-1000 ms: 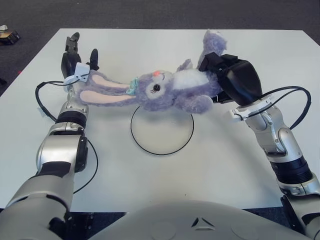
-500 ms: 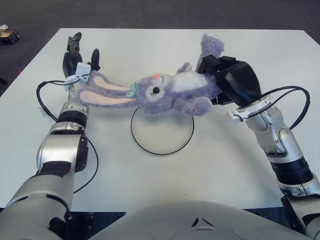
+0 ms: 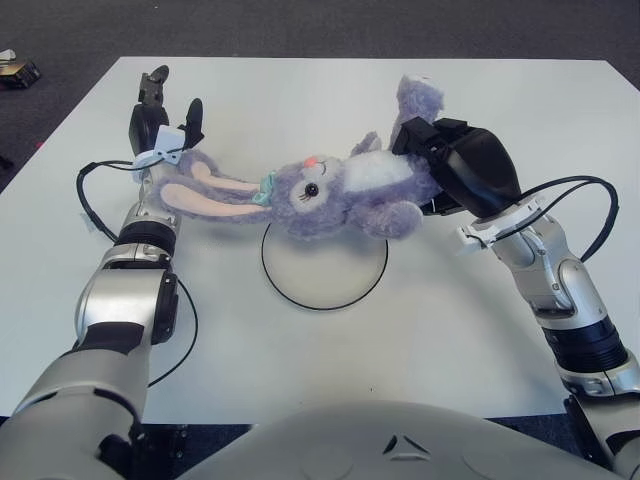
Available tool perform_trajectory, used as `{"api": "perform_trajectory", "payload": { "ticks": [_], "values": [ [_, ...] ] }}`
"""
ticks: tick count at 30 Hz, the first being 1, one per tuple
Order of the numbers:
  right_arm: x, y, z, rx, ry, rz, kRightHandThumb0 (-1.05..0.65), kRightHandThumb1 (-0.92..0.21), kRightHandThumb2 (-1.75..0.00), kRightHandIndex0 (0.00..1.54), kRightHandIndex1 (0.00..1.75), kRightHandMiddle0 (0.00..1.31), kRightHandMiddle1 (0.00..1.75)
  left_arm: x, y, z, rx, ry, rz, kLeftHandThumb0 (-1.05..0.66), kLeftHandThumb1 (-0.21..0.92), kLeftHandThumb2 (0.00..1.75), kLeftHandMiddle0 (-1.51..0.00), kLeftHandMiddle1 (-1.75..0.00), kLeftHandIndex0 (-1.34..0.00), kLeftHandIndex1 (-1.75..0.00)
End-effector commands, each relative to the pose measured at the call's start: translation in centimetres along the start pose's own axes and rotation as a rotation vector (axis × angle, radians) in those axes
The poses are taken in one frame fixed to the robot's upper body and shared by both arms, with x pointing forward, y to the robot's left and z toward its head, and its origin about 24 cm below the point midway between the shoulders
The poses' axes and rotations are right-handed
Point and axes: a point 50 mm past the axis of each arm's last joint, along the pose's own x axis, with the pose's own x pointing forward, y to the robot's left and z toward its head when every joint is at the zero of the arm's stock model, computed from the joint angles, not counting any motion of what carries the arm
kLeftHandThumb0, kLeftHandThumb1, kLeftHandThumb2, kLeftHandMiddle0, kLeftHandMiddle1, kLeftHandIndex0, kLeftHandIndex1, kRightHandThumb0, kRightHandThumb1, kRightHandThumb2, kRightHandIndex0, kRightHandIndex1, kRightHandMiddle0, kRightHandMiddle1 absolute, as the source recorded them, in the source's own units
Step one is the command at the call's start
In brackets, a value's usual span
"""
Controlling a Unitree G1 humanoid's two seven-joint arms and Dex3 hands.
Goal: Put the doll into the plate.
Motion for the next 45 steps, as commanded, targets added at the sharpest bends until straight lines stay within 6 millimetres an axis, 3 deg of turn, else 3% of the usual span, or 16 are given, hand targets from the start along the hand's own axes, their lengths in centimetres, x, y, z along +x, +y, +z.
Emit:
{"api": "perform_trajectory", "payload": {
  "ticks": [1, 10, 13, 17, 20, 24, 27, 28, 30, 33, 39, 45],
  "values": [
    [-0.10, -0.66, 0.24, 0.014, -0.017, 0.000, -0.08, -0.58, -0.94, 0.47, 1.72, 0.37, 1.61, 0.58, -0.08, 0.97, -0.016, -0.030, 0.004, -0.59, 0.92, 0.66, -0.54, -0.04, -0.24, -0.59],
    [-0.26, -0.84, 0.56, -0.010, -0.006, 0.045, -0.01, -0.58, -0.89, 0.48, 1.61, 0.41, 1.54, 0.59, -0.22, 1.06, -0.022, -0.027, 0.001, -0.59, 0.92, 0.66, -0.55, -0.04, -0.24, -0.60],
    [-0.28, -0.85, 0.61, -0.022, -0.005, 0.055, -0.01, -0.65, -0.73, 0.49, 1.55, 0.44, 1.45, 0.59, -0.25, 1.07, -0.023, -0.026, 0.001, -0.59, 0.92, 0.66, -0.54, -0.04, -0.24, -0.60],
    [-0.39, -0.88, 0.72, -0.044, 0.000, 0.086, -0.01, -0.85, -0.38, 0.49, 1.46, 0.43, 1.35, 0.59, -0.31, 1.09, -0.026, -0.024, 0.000, -0.59, 0.92, 0.65, -0.54, -0.04, -0.24, -0.60],
    [-0.46, -0.95, 0.81, -0.051, 0.003, 0.105, -0.01, -0.90, -0.30, 0.49, 1.44, 0.42, 1.34, 0.58, -0.33, 1.09, -0.027, -0.023, -0.001, -0.59, 0.92, 0.65, -0.54, -0.04, -0.24, -0.60],
    [-0.61, -1.08, 0.94, -0.070, 0.001, 0.152, -0.01, -0.92, -0.35, 0.43, 1.50, 0.29, 1.44, 0.58, -0.36, 1.09, -0.028, -0.021, -0.003, -0.58, 0.92, 0.65, -0.54, -0.03, -0.24, -0.61],
    [-0.64, -1.11, 1.00, -0.078, -0.005, 0.175, -0.24, -0.92, -0.39, 0.40, 1.04, 0.30, 1.56, 0.59, -0.38, 1.10, -0.029, -0.020, -0.004, -0.58, 0.92, 0.65, -0.54, -0.03, -0.24, -0.61],
    [-0.65, -1.09, 1.00, -0.075, -0.008, 0.188, -0.28, -0.92, -0.38, 0.38, 0.96, 0.28, 1.41, 0.61, -0.38, 1.10, -0.028, -0.019, -0.005, -0.58, 0.92, 0.65, -0.54, -0.03, -0.24, -0.61],
    [-0.65, -1.06, 0.99, -0.064, -0.013, 0.209, -0.39, -0.92, -0.34, 0.40, 0.60, 0.34, 0.80, 0.62, -0.40, 1.10, -0.029, -0.017, -0.005, -0.58, 0.92, 0.64, -0.54, -0.03, -0.24, -0.61],
    [-0.67, -1.04, 0.95, -0.043, -0.017, 0.224, -0.45, -0.92, -0.31, 0.41, 0.31, 0.37, 0.42, 0.63, -0.43, 1.10, -0.029, -0.016, -0.006, -0.58, 0.92, 0.64, -0.54, -0.03, -0.24, -0.61],
    [-0.70, -1.05, 0.69, -0.029, -0.036, 0.225, -0.48, -0.92, -0.29, 0.38, 0.12, 0.37, 0.21, 0.61, -0.48, 1.10, -0.030, -0.013, -0.006, -0.58, 0.92, 0.64, -0.54, -0.03, -0.24, -0.61],
    [-0.80, -1.01, 0.50, -0.031, -0.051, 0.216, -0.50, -0.92, -0.28, 0.30, 0.03, 0.37, 0.16, 0.60, -0.54, 1.10, -0.032, -0.012, -0.008, -0.57, 0.92, 0.63, -0.54, -0.03, -0.24, -0.61]
  ]
}}
